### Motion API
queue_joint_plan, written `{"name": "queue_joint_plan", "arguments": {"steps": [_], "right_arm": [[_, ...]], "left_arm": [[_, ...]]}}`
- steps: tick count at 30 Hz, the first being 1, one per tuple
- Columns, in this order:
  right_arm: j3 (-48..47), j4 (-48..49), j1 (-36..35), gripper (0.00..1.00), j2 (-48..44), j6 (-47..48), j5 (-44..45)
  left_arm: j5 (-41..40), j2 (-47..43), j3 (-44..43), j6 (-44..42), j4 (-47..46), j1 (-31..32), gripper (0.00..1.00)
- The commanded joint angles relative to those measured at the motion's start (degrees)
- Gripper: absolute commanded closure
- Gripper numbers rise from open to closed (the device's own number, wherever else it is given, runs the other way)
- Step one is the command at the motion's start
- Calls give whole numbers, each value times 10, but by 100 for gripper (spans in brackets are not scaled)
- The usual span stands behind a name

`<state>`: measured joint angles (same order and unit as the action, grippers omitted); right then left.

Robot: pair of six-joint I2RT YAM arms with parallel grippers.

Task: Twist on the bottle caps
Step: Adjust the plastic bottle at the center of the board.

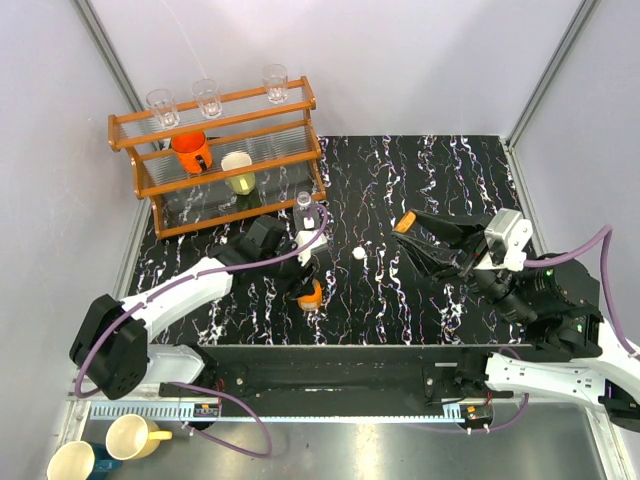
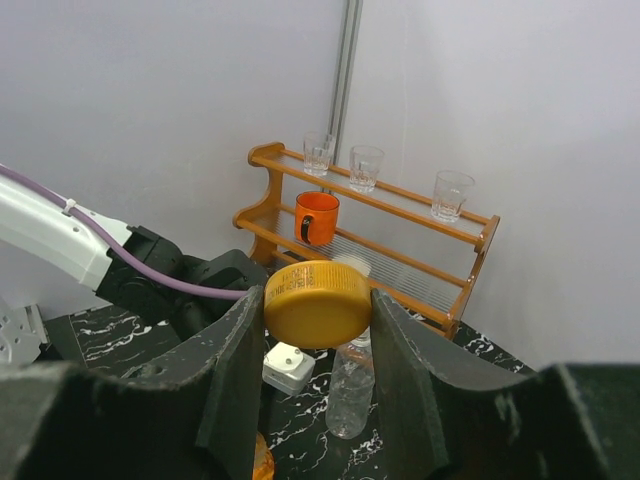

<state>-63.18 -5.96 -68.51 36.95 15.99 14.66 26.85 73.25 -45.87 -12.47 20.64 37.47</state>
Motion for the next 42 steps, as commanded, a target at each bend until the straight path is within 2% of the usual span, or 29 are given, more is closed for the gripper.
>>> {"name": "queue_joint_plan", "arguments": {"steps": [1, 6, 9, 10, 13, 14, 17, 20, 25, 29, 36, 42], "right_arm": [[1, 3, -6, 64, -8, -11, 21], [1, -1, -5, 65, -12, -13, 27], [0, -4, -5, 65, -14, -14, 29], [-1, -4, -6, 65, -14, -16, 29], [-2, -7, -5, 66, -15, -17, 32], [-3, -7, -6, 66, -17, -17, 34], [-2, -9, -5, 66, -18, -19, 35], [-1, -11, -5, 66, -21, -21, 34], [-3, -17, -5, 66, -25, -22, 38], [-9, -24, -5, 66, -26, -19, 42], [-17, -36, -5, 66, -23, -18, 43], [-13, -43, -5, 66, -30, -18, 47]], "left_arm": [[-11, 4, -6, -9, -24, 2, 45], [-15, 11, -12, -19, -5, 2, 50], [-32, 7, -21, -26, 8, 3, 62], [-43, 7, -36, -35, 17, 4, 69], [-77, 24, -86, -67, 104, 14, 77], [-121, 33, -100, -74, 126, 32, 82], [-194, 83, -152, -94, 209, 74, 88], [-207, 109, -164, -94, 230, 107, 87], [-220, 163, -177, -88, 208, 153, 87], [-214, 246, -230, -84, 205, 198, 87], [-212, 342, -296, -96, 200, 219, 91], [-198, 334, -284, -93, 182, 219, 92]]}}
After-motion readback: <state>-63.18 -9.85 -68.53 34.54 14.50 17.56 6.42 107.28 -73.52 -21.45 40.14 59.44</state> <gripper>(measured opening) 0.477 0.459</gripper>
